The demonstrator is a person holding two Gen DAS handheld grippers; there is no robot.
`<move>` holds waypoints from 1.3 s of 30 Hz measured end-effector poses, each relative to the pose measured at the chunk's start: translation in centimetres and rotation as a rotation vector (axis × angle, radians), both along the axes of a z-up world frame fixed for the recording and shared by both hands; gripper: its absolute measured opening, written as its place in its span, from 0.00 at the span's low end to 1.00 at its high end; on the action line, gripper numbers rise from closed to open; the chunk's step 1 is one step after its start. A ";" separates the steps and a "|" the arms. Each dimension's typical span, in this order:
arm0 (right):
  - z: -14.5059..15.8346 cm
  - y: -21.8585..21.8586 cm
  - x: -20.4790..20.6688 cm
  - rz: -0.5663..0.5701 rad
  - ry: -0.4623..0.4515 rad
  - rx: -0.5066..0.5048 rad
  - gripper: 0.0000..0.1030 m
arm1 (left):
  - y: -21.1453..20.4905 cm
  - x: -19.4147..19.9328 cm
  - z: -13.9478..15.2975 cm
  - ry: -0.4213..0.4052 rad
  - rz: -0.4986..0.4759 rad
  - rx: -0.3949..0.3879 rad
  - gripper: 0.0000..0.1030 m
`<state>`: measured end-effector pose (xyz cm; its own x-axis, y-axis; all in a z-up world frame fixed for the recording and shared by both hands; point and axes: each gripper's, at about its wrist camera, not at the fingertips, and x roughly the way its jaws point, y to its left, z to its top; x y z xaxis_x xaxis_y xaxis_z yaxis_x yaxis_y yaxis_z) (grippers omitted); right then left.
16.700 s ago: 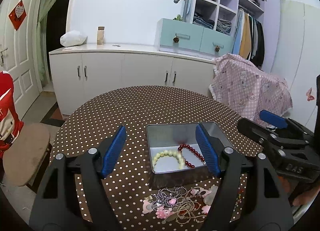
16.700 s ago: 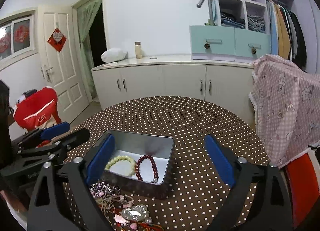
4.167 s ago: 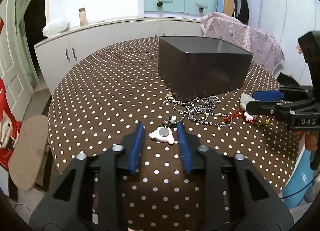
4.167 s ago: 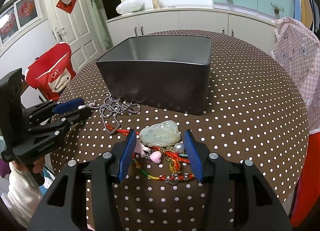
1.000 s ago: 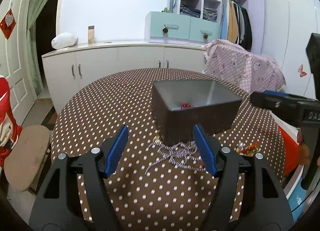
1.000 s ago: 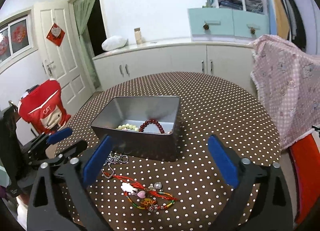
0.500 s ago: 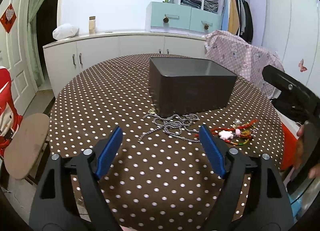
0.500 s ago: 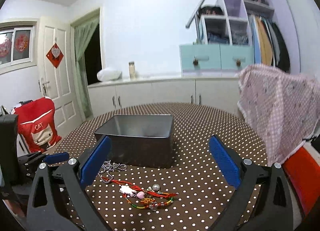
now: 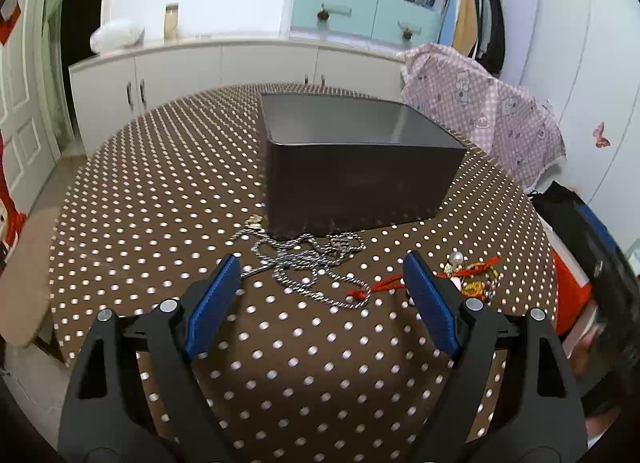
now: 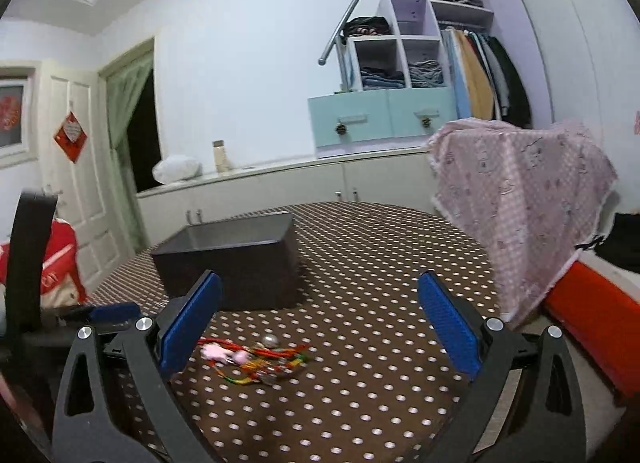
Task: Organize jewelry
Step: 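Withdraw both grippers from the box toward the remaining jewelry, then grasp the silver chain with the left gripper while the right gripper approaches the pink charm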
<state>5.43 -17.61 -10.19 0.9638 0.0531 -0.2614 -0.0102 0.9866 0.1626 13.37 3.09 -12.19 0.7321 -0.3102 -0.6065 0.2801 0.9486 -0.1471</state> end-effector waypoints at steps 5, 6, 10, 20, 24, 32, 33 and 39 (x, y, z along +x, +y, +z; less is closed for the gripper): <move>-0.8 -0.5 -0.2 -0.005 -0.013 0.001 0.92 | -1.2 1.3 0.1 0.040 -0.026 -0.010 0.78; -0.9 -0.5 -0.3 -0.003 -0.023 -0.004 0.92 | -1.5 1.4 0.2 0.040 -0.037 0.004 0.75; -1.1 0.0 -0.7 0.048 -0.060 -0.033 0.92 | -2.8 1.9 0.4 0.042 -0.057 0.057 0.56; -1.2 0.6 -0.8 0.122 -0.015 -0.029 0.92 | -3.3 2.9 -0.3 0.072 -0.006 0.139 0.18; -1.4 0.9 -1.1 0.151 -0.008 -0.004 0.79 | -2.5 2.2 0.0 0.043 0.011 0.103 0.15; -2.1 3.2 -0.9 0.231 0.071 -0.011 0.42 | -0.3 -0.6 0.6 -0.034 0.024 0.022 0.15; -2.1 3.5 -0.9 0.242 0.072 -0.015 0.40 | 0.0 -1.0 0.7 -0.042 0.025 0.016 0.15; -2.3 5.7 -0.6 0.310 0.108 -0.063 0.23 | 2.0 -3.0 0.9 -0.079 0.051 -0.044 0.15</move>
